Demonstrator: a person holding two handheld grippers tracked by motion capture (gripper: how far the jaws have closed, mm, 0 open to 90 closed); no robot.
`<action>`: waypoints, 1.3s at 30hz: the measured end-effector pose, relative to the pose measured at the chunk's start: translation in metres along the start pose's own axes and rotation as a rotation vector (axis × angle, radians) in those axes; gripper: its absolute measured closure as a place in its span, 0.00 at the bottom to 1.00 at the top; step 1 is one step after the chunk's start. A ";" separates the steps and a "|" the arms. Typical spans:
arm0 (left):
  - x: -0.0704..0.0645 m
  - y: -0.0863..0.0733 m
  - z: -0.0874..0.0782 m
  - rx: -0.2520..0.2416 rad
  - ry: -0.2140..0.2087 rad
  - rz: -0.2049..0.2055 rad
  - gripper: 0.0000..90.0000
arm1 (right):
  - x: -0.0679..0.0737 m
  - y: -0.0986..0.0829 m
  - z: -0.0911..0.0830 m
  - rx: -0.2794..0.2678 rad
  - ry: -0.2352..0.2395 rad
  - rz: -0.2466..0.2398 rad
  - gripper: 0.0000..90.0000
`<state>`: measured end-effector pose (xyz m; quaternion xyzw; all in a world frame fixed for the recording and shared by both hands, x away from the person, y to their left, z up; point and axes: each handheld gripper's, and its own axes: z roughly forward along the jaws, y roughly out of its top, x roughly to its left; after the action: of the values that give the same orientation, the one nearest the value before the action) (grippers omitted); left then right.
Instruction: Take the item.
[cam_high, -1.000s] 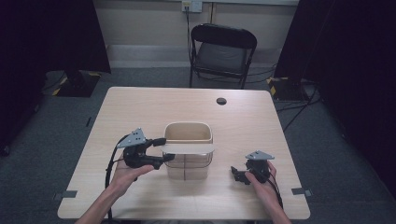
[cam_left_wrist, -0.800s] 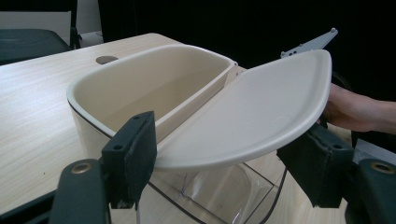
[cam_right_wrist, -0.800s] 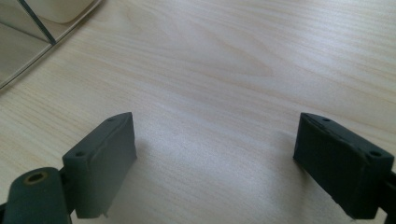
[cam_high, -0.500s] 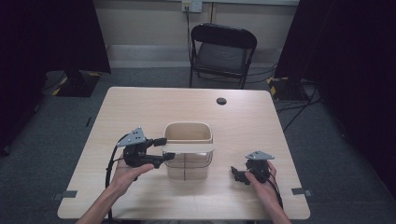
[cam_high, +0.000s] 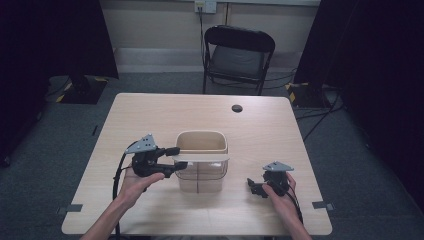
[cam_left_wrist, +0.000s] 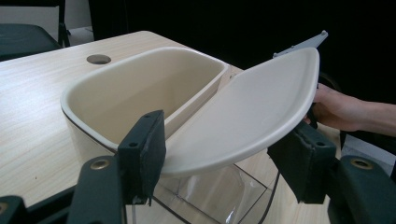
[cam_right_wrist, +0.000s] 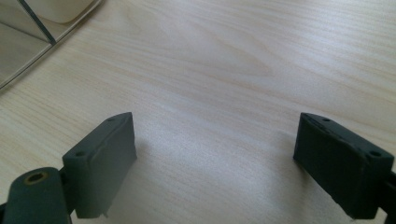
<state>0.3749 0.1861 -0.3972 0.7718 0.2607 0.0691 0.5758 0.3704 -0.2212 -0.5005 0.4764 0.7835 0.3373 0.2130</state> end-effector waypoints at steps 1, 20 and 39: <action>0.000 0.000 0.000 0.000 -0.005 -0.002 0.42 | 0.000 0.000 0.000 0.000 0.000 0.000 0.13; 0.001 0.006 0.004 -0.024 -0.016 -0.017 0.48 | 0.000 0.000 0.000 0.000 0.000 -0.003 0.13; 0.002 0.016 0.005 -0.012 -0.030 -0.018 0.54 | 0.000 0.000 0.000 0.001 0.000 -0.003 0.13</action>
<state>0.3836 0.1792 -0.3840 0.7668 0.2583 0.0539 0.5851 0.3704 -0.2215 -0.5005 0.4754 0.7842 0.3368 0.2134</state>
